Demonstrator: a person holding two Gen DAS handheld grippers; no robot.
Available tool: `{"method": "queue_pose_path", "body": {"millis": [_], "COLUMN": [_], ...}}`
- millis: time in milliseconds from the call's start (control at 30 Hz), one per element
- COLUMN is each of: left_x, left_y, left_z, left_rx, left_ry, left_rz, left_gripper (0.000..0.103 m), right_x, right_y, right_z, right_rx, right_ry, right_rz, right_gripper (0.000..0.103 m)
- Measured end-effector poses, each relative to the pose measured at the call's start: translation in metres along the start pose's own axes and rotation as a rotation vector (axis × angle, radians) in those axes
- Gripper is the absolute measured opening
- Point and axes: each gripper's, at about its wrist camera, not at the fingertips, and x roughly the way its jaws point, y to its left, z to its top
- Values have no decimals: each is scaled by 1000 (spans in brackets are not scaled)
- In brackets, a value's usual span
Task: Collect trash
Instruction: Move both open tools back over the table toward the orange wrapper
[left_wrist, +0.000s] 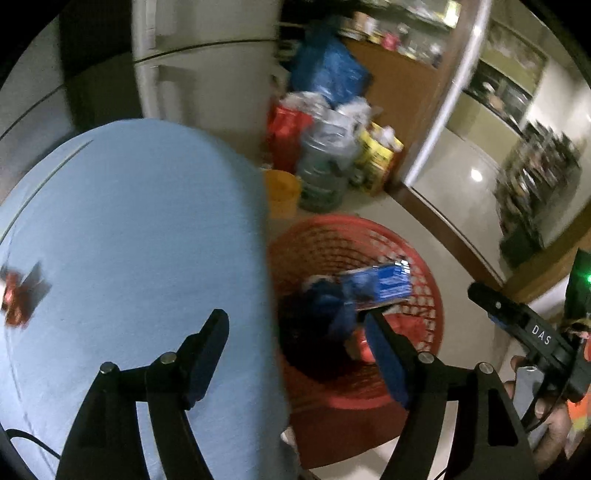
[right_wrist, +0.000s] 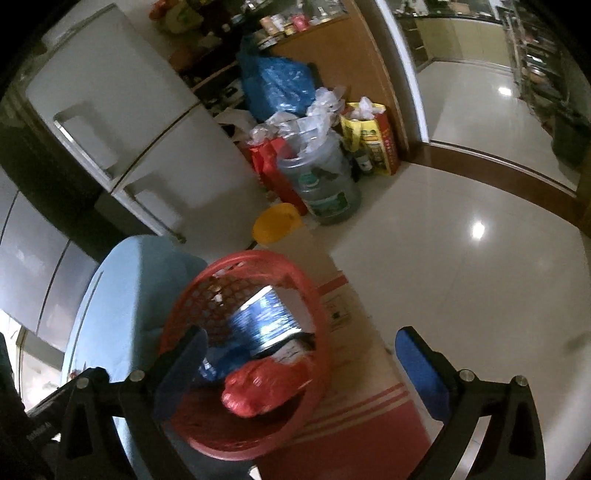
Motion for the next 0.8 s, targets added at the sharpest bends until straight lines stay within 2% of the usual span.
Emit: {"method": "queue_pose_path", "body": {"millis": [133, 367, 667, 800], "left_x": [-24, -66, -112, -120], "left_y": [46, 137, 253, 283], "left_z": [-21, -77, -161, -186], "left_rx": [-96, -278, -530, -600], "left_ry": [-30, -79, -143, -153], "left_rz": [43, 192, 450, 503], "left_gripper": [76, 76, 76, 76], "right_x": [1, 5, 7, 15], "right_y": [31, 102, 225, 271], "right_z": [-11, -36, -95, -124], "right_rx": [-54, -178, -454, -564], "right_ry": [14, 53, 113, 150], "right_rz": [45, 101, 192, 218], "right_gripper": [103, 103, 103, 103]}}
